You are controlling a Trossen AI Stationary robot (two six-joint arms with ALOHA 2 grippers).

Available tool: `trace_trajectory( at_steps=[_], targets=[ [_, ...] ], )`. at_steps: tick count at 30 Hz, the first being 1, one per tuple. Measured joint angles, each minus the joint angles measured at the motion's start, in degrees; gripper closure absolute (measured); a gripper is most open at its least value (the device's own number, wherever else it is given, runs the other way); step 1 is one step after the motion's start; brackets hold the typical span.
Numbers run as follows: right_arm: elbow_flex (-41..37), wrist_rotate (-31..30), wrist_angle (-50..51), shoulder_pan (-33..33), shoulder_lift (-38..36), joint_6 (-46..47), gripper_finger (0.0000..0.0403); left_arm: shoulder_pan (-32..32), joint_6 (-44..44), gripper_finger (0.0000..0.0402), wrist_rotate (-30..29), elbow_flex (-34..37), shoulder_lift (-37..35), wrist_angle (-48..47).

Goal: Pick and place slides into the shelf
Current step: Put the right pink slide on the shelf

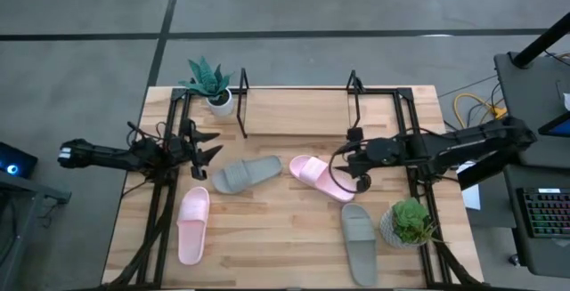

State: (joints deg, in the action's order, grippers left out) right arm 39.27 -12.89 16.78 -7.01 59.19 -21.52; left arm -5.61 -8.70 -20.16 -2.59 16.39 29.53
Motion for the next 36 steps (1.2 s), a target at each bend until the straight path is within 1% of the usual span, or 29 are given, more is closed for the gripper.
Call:
trace_trajectory(
  at_steps=[4, 10, 22, 28, 31, 36],
  targets=[
    [-0.34, -0.02, 0.02, 0.0, 3.46, 0.07, 0.0228, 0.0, 2.18, 0.0235, 0.0, 0.0, 1.01, 0.03],
    [-0.42, -0.07, -1.43, -0.37, 10.32, -0.4, 0.0238, 0.0, 2.43, 0.0235, -0.02, 0.13, 2.43, -0.04],
    [1.91, -1.77, -4.26, -0.37, 22.37, -5.96, 0.0257, 0.0, 2.46, 0.0235, -0.04, 0.15, 3.07, -0.06],
    [3.47, -3.87, -4.17, -0.35, 26.57, -8.12, 0.0265, 0.02, 2.44, 0.0235, -0.04, 0.17, 3.1, 0.05],
    [3.76, -4.2, -5.12, -0.35, 27.76, -8.59, 0.0267, 0.02, 2.43, 0.0235, -0.04, 0.17, 3.07, -0.06],
    [3.76, -6.74, -6.71, -0.18, 28.82, -7.87, 0.0268, 0.01, 2.41, 0.0235, -0.04, 0.2, 3.05, -0.07]
  ],
)
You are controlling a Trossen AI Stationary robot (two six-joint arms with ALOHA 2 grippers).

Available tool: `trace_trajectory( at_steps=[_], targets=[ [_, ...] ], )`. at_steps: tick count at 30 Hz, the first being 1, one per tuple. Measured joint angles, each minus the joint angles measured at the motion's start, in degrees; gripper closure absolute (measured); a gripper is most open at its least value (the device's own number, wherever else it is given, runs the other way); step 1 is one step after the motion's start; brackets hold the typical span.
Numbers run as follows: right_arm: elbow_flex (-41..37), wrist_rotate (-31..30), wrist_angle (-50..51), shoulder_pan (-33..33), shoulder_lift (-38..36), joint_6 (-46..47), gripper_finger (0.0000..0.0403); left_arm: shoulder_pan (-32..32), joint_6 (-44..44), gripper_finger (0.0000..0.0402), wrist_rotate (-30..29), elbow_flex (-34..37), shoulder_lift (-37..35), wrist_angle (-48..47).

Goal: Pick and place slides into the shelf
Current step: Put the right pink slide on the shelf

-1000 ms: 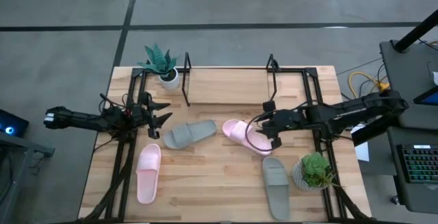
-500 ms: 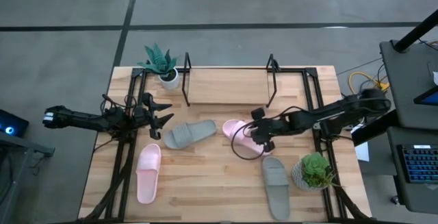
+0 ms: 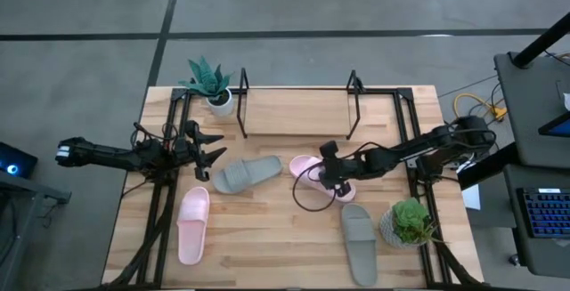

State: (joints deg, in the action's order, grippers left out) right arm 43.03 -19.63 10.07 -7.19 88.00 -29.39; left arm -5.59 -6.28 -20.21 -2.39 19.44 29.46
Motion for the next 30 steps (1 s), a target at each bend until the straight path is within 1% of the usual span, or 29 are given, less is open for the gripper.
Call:
trace_trajectory(
  at_steps=[4, 7, 10, 15, 21, 25, 30],
  targets=[
    [0.0, -0.03, -0.09, 0.01, -0.04, -0.11, 0.0273, 0.0, 0.0, 0.0235, 0.0, 0.02, 0.35, -0.05],
    [0.0, -0.1, -0.25, -0.02, -0.51, -0.22, 0.0286, -0.01, -0.02, 0.0235, 0.0, 0.02, 0.74, 0.07],
    [0.0, -0.1, -0.46, -0.03, -0.61, -0.24, 0.0315, 0.01, -0.02, 0.0235, 0.0, 0.02, 0.8, 0.04],
    [-0.02, -0.12, -0.7, -0.01, -0.63, 0.54, 0.0383, -0.01, -0.04, 0.0235, 0.0, 0.02, 0.79, 0.04],
    [0.01, -0.55, -1.88, -0.02, -0.65, 2.88, 0.0389, -0.01, -0.07, 0.0235, 0.0, 0.04, 0.79, 0.01],
    [2.23, -4.08, -1.92, -0.06, -0.85, 5.12, 0.0389, 0.0, -0.07, 0.0235, 0.0, 0.04, 0.79, 0.0],
    [6.36, -8.91, -1.33, -0.06, -0.98, 5.44, 0.039, 0.0, -0.07, 0.0235, 0.0, 0.11, 0.79, 0.02]
  ],
)
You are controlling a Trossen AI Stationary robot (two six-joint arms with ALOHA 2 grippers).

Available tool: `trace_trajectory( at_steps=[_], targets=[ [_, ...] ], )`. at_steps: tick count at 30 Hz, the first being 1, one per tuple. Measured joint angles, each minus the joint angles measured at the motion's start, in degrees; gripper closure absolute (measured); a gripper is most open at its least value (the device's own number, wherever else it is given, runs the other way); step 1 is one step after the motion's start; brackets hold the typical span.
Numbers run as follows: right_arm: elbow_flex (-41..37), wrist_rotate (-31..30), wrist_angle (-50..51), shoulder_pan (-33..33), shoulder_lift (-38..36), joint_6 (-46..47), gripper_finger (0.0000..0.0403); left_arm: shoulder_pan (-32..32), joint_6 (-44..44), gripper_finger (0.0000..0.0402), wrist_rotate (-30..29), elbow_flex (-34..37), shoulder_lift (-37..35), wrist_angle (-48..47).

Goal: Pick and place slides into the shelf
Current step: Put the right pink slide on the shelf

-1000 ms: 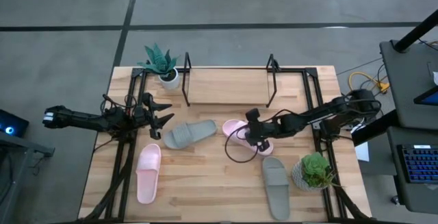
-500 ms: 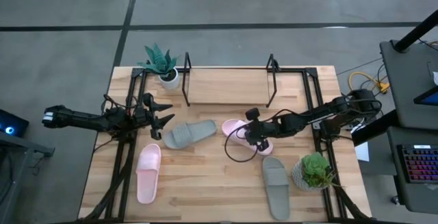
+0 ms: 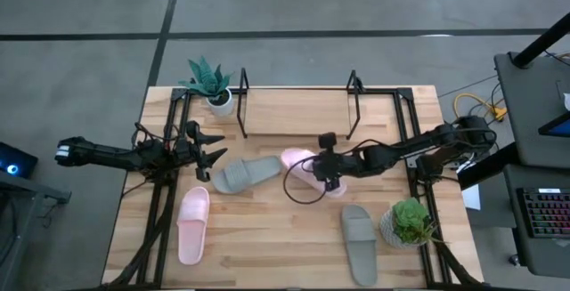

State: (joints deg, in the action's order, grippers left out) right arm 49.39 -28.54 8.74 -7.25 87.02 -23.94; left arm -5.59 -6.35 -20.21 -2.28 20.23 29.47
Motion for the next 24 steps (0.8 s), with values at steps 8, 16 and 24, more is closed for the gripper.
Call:
trace_trajectory(
  at_steps=[8, 16, 24],
  targets=[
    [7.79, -16.62, 0.0, 0.58, 0.0, -0.7, 0.039, -0.01, 0.0, 0.0235, 0.0, 0.02, 0.0, 0.01],
    [15.74, -19.58, 4.57, 5.02, 0.06, 1.63, 0.039, -0.01, -0.02, 0.0235, 0.0, 0.02, -0.11, 0.03],
    [18.84, -23.36, 11.07, 13.57, 0.13, 10.59, 0.039, 0.0, -0.04, 0.0235, 0.0, 0.02, -0.6, -0.05]
  ],
)
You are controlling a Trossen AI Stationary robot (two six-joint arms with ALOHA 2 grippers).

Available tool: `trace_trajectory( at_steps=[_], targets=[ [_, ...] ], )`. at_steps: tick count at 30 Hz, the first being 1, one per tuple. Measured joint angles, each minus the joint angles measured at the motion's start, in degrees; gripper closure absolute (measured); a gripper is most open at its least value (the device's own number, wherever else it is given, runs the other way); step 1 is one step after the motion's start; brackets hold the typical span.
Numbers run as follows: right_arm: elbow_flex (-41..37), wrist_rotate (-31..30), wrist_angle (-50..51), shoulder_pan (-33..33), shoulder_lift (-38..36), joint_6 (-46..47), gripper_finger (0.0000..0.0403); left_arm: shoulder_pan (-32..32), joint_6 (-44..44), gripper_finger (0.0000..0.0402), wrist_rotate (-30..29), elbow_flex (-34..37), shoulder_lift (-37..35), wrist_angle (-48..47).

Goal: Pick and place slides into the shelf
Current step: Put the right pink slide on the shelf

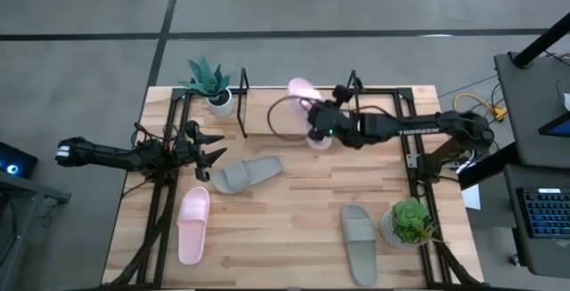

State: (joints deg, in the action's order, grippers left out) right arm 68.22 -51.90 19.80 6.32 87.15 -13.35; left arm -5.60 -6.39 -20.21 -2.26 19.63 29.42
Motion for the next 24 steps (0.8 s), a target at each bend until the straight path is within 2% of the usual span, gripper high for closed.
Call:
trace_trajectory(
  at_steps=[14, 24],
  targets=[
    [-3.93, -0.68, -0.18, 10.01, 0.51, -0.01, 0.039, -0.01, -0.39, 0.0235, 0.0, 0.0, -0.34, 0.06],
    [-3.86, -2.8, 0.17, 13.04, 8.07, -2.06, 0.039, 0.0, -0.39, 0.0235, 0.0, 0.0, -0.67, 0.12]
  ],
)
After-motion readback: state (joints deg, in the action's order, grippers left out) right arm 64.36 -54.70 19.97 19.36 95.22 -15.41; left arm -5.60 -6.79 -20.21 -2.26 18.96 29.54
